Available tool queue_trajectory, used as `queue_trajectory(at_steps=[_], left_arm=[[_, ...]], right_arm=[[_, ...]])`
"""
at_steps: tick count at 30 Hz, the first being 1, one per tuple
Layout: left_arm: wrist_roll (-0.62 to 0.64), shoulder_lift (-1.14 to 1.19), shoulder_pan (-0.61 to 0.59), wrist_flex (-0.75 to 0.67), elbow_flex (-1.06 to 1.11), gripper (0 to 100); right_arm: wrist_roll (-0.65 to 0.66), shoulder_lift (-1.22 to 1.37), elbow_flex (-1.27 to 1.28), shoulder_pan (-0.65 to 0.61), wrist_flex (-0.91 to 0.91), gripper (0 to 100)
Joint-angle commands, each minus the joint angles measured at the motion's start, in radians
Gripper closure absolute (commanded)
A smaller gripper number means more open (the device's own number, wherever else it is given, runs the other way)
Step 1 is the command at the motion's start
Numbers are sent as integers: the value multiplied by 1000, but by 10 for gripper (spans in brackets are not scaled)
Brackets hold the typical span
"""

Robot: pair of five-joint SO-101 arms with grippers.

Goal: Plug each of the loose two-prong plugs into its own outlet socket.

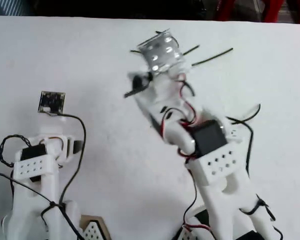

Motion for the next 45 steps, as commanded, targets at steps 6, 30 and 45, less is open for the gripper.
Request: queue_trajectory(at_steps=[6,30,45], left_arm=[[5,-28,-5,-15,2,714],[5,-28,-5,-14,2,714],[5,-27,-5,-14,2,714]], right_arm=[[3,35,-40,222,-62,978],[-5,1092,-554,479,-220,856],[-8,1139,-924,372,447,854]])
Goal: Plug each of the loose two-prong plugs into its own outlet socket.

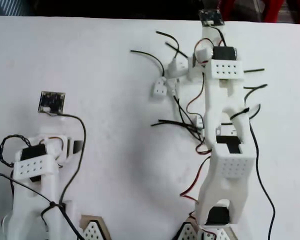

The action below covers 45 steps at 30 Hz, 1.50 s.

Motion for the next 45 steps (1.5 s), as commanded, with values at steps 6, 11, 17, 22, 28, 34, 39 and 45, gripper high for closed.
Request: queue_trajectory(at_steps=[6,11,17,22,28,34,39,45], left_arm=[[5,-27,-5,-15,2,714],[5,-25,-5,-15,2,714],[5,-25,-5,-15,2,714],[5,-25,-5,-15,2,714],[5,-25,-7,-14,2,714],[5,-25,-7,-14,2,714],[5,-27,-7,-14,2,714],[3,-27,-7,-12,2,714]], right_arm=[[-8,13,-44,-173,159,854],[-8,114,-46,-180,101,854],[-8,246,-54,-159,45,857],[-8,251,-46,-162,51,883],[2,223,-52,-179,90,980],[2,96,-48,-220,191,981],[2,-47,-46,-254,297,981],[-5,-200,-20,-206,351,981]])
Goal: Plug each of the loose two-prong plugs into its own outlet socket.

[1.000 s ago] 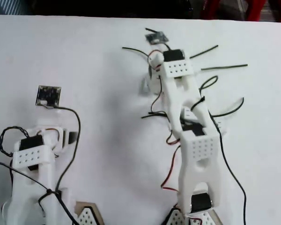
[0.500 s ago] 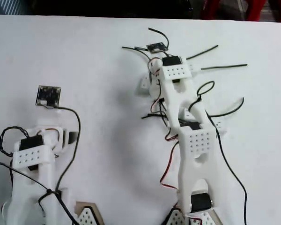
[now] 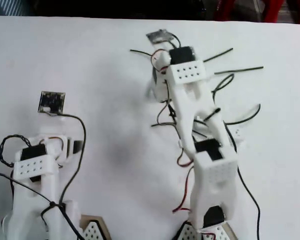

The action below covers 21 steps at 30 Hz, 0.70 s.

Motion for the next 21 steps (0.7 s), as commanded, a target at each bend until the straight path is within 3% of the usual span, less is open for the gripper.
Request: queue_trajectory(at_steps=[1,21], left_arm=[[3,-27,-7,-12,2,714],[5,-27,-7,-15,2,714]], right_arm=[[-5,-151,5,47,13,981],[3,-803,496,219,10,981]])
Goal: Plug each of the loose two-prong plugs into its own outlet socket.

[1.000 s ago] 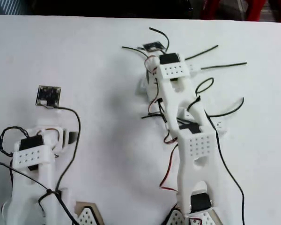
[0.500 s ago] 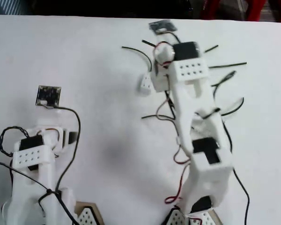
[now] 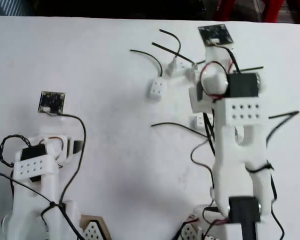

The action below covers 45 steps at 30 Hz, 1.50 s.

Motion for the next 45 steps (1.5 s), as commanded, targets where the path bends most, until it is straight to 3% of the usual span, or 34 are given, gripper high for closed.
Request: queue_trajectory(at_steps=[1,7,11,23,31,39,45], left_arm=[[5,-27,-7,-15,2,714],[5,-27,-7,-15,2,714],[5,-27,-7,-15,2,714],[5,-27,-7,-15,2,714],[5,-27,-7,-15,2,714],[5,-27,-7,-15,2,714],[5,-27,-7,-12,2,714]], right_arm=[[3,-102,20,8,1,981],[3,-119,52,8,2,961],[81,-119,121,8,5,900],[46,-119,138,8,5,900],[38,-117,404,-33,-93,903],[-299,-119,623,-94,-364,900],[-410,-119,651,-93,-407,900]])
